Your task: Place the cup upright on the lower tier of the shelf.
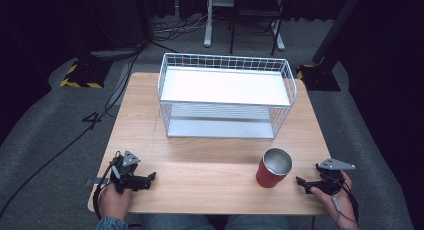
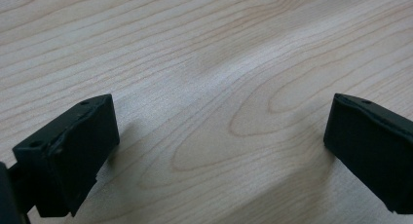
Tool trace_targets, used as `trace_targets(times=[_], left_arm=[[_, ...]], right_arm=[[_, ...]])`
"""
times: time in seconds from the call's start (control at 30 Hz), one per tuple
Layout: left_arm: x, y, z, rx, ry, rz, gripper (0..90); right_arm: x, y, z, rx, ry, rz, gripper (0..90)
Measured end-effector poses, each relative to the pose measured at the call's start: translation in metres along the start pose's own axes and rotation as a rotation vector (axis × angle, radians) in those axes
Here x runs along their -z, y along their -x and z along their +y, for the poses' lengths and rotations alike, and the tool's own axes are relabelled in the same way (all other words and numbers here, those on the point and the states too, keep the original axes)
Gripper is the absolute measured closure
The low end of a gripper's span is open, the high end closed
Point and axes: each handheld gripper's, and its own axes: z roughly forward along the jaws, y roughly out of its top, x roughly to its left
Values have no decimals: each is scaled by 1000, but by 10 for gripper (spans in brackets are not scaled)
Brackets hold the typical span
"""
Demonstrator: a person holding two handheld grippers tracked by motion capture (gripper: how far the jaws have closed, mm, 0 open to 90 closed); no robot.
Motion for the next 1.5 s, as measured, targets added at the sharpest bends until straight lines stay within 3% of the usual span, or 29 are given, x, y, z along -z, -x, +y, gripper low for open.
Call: trace_targets(times=[0.5, 0.77, 1.1, 1.4, 1.5], left_arm=[[0, 0, 0, -4, -2, -3, 0], [0, -1, 1, -5, 0, -2, 0], [-2, -2, 2, 5, 4, 0, 0], [-2, -3, 2, 2, 4, 2, 0], [-2, -2, 2, 5, 3, 0, 0]], right_arm=[[0, -3, 0, -18, 0, -16, 0], [2, -6, -1, 14, 19, -22, 0], [28, -14, 3, -22, 124, 7, 4], [53, -32, 2, -19, 262, 43, 2], [54, -36, 1, -18, 274, 51, 2]])
